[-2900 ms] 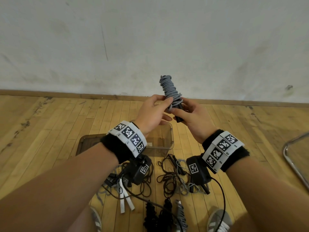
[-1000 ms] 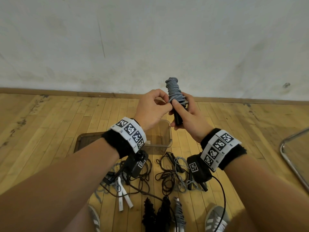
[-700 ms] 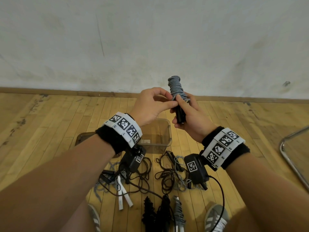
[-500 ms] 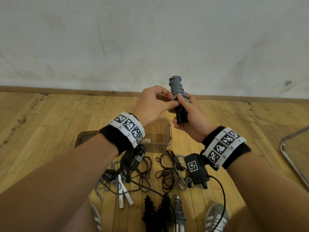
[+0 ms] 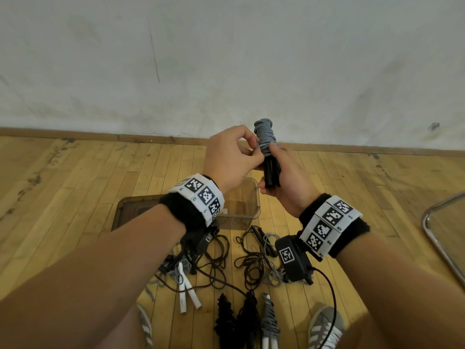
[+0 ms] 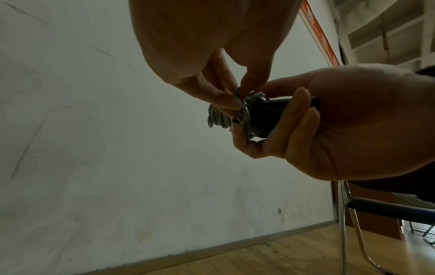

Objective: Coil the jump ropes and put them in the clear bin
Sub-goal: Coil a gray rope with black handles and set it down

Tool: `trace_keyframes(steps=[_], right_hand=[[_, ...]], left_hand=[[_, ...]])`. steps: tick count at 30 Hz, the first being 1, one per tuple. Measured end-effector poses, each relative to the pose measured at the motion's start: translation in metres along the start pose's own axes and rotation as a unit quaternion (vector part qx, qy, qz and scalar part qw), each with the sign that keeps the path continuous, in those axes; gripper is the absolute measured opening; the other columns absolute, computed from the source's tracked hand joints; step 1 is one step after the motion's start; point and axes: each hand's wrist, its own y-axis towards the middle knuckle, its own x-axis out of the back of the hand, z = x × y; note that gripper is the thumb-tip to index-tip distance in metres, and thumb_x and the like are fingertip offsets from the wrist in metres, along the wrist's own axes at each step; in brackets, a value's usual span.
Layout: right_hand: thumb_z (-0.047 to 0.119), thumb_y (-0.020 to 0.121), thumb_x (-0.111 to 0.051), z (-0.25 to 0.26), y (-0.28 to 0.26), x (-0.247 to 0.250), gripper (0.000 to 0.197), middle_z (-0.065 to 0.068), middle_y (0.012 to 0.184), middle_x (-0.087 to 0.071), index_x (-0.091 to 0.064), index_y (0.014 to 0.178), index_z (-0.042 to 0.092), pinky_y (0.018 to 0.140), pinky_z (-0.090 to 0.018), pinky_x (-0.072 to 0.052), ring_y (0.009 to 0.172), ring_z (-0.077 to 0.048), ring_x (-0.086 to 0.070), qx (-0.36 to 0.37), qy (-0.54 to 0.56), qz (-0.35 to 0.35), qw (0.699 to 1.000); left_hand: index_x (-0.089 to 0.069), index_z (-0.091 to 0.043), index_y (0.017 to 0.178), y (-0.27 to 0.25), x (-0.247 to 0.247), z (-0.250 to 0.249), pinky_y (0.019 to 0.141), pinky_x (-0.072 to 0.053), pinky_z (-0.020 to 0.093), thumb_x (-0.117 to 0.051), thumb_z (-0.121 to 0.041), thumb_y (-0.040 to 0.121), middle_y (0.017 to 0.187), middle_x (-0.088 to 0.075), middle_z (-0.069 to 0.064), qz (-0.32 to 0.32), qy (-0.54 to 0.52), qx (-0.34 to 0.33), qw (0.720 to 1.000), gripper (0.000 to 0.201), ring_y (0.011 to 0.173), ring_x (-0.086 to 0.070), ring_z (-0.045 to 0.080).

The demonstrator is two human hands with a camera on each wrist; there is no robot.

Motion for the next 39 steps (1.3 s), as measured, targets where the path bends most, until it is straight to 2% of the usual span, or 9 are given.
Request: trace_keyframes(steps=[4, 8, 12, 14, 17, 20, 26, 33, 39], right_hand=[[0.047, 0.105, -0.047, 0.001, 0.003, 0.005, 0.048, -0.013, 0.100, -0.066, -0.050, 0.138, 0.012, 0.047, -0.027, -0.048, 0.051, -0.015, -0.054, -0.010, 0.018, -0.018, 1.000], [0.044, 0.102, -0.054, 0.002, 0.003, 0.008, 0.044, -0.009, 0.096, -0.062, -0.051, 0.135, 0.014, 0.047, -0.026, -0.045, 0.051, -0.014, -0.050, 0.000, 0.007, -0.008, 1.000], [0.037, 0.102, -0.058, 0.001, 0.004, 0.009, 0.038, -0.007, 0.097, -0.067, -0.052, 0.135, 0.020, 0.052, -0.027, -0.047, 0.052, -0.014, -0.053, 0.024, -0.014, -0.009, 1.000], [0.036, 0.102, -0.058, 0.001, 0.006, 0.012, 0.040, -0.008, 0.101, -0.069, -0.052, 0.138, 0.022, 0.052, -0.028, -0.048, 0.051, -0.015, -0.053, 0.036, -0.027, -0.017, 0.999], [0.034, 0.102, -0.058, 0.000, 0.009, 0.015, 0.040, -0.012, 0.107, -0.067, -0.050, 0.140, 0.022, 0.051, -0.027, -0.048, 0.052, -0.014, -0.053, 0.055, -0.046, -0.019, 0.997], [0.032, 0.102, -0.058, -0.002, 0.011, 0.018, 0.042, -0.015, 0.110, -0.066, -0.047, 0.142, 0.024, 0.052, -0.027, -0.050, 0.054, -0.014, -0.053, 0.073, -0.070, -0.018, 0.995], [0.032, 0.100, -0.062, -0.008, 0.008, 0.023, 0.045, -0.021, 0.117, -0.067, -0.046, 0.142, 0.027, 0.056, -0.031, -0.055, 0.059, -0.018, -0.060, 0.085, -0.111, -0.023, 0.990], [0.018, 0.099, -0.065, -0.016, -0.001, 0.014, 0.045, -0.013, 0.109, -0.072, -0.041, 0.137, 0.020, 0.062, -0.036, -0.060, 0.069, -0.022, -0.071, 0.069, -0.115, -0.005, 0.991], [0.020, 0.100, -0.064, -0.014, -0.002, 0.003, 0.045, -0.014, 0.115, -0.070, -0.042, 0.139, 0.021, 0.064, -0.032, -0.059, 0.086, -0.022, -0.072, 0.049, -0.117, -0.015, 0.992]], left_hand=[[-0.066, -0.017, 0.090, 0.006, 0.004, 0.000, 0.071, -0.051, 0.012, -0.079, -0.017, 0.087, 0.091, -0.074, -0.008, 0.036, -0.001, -0.005, 0.999, 0.013, 0.073, -0.069, 0.004], [-0.055, -0.020, 0.104, 0.010, 0.009, 0.001, 0.063, -0.057, 0.024, -0.078, -0.016, 0.089, 0.091, -0.067, 0.002, 0.134, -0.074, 0.077, 0.985, 0.028, 0.071, -0.063, 0.013], [-0.056, -0.017, 0.102, 0.009, 0.015, -0.002, 0.057, -0.051, 0.020, -0.071, -0.011, 0.095, 0.090, -0.073, 0.006, 0.201, -0.124, 0.121, 0.964, 0.018, 0.074, -0.068, 0.005], [-0.058, -0.018, 0.104, 0.009, 0.016, -0.004, 0.058, -0.048, 0.021, -0.070, -0.011, 0.096, 0.091, -0.073, 0.006, 0.208, -0.163, 0.161, 0.951, 0.016, 0.062, -0.061, 0.002], [-0.062, -0.015, 0.117, 0.009, 0.015, -0.005, 0.056, -0.043, 0.023, -0.064, -0.009, 0.099, 0.091, -0.064, 0.006, 0.186, -0.220, 0.217, 0.933, 0.019, 0.052, -0.044, 0.005], [-0.061, -0.010, 0.127, 0.009, 0.013, -0.006, 0.052, -0.039, 0.021, -0.060, -0.007, 0.101, 0.090, -0.061, 0.005, 0.154, -0.239, 0.235, 0.930, 0.026, 0.048, -0.039, 0.005], [-0.071, -0.012, 0.118, 0.005, 0.009, 0.001, 0.052, -0.042, 0.020, -0.064, -0.011, 0.099, 0.082, -0.061, 0.000, 0.126, -0.197, 0.225, 0.946, 0.020, 0.050, -0.042, 0.005], [-0.061, -0.016, 0.122, 0.000, 0.001, 0.012, 0.076, -0.062, 0.033, -0.071, -0.027, 0.096, 0.114, -0.071, 0.005, 0.116, -0.147, 0.222, 0.957, 0.030, 0.093, -0.071, 0.017], [-0.062, -0.016, 0.125, -0.004, 0.001, 0.013, 0.079, -0.063, 0.035, -0.073, -0.031, 0.094, 0.114, -0.073, 0.008, 0.078, -0.135, 0.207, 0.966, 0.036, 0.100, -0.073, 0.021]])
